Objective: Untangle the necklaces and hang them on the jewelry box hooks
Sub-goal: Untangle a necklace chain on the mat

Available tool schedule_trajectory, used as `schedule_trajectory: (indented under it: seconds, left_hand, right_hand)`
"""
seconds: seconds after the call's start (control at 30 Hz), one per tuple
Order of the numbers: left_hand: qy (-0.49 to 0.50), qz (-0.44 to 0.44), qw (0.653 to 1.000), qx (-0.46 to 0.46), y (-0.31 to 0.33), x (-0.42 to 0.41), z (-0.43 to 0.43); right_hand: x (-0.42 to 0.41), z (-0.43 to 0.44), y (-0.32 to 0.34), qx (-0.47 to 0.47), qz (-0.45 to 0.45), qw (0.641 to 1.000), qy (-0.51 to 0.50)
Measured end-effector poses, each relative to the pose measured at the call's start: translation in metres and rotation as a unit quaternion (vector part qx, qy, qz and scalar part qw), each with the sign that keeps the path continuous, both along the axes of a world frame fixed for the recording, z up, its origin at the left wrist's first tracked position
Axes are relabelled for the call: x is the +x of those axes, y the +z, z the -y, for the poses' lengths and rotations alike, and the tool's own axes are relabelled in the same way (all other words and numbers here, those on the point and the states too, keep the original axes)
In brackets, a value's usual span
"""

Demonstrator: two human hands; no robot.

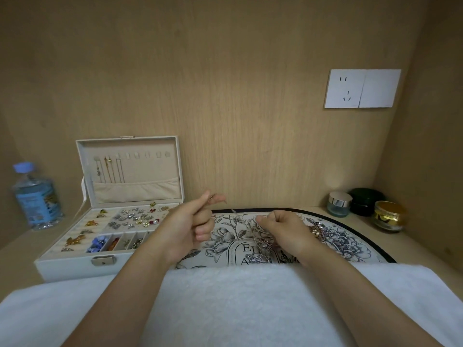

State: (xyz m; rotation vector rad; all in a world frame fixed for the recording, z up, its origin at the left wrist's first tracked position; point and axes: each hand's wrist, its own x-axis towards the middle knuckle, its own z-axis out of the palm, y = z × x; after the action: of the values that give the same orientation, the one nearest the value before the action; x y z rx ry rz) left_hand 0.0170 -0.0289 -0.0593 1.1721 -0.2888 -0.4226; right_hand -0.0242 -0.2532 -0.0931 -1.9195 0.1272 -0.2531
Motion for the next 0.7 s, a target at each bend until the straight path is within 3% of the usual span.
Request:
schedule_trajectory:
  seconds: [0.07, 0.17, 0.23, 0.4, 0.57, 0.7]
  left_hand:
    - [0.025, 0.015, 0.998, -0.048, 0.002, -0.002, 0.004]
    - [0.052, -0.021, 0.967, -0.248, 0.004, 0.001, 0.002]
    - [0.066, -0.032, 0.956, -0.285, 0.005, 0.005, -0.003]
    - [-0.001, 0.028, 0.99, -0.136, 0.006, -0.001, 0.0]
    - [-0.045, 0.098, 0.989, -0.102, 0.014, -0.009, 0.006]
    - [-0.039, 0.14, 0.987, -0.064, 0.019, -0.012, 0.003]
  right_hand:
    - [0.003, 0.0, -0.005, -0.038, -0.004, 0.999, -0.023]
    - [0.004, 0.002, -0.008, -0.1, -0.014, 0.993, -0.055]
    - [0.005, 0.002, -0.009, -0.116, -0.02, 0.991, -0.062]
    - [0.004, -0.004, -0.014, -0.164, -0.016, 0.986, -0.012]
    - [0.001, -0.018, -0.01, -0.182, 0.039, 0.976, 0.109]
    - [-0.002, -0.025, -0.004, -0.069, 0.062, 0.988, 0.123]
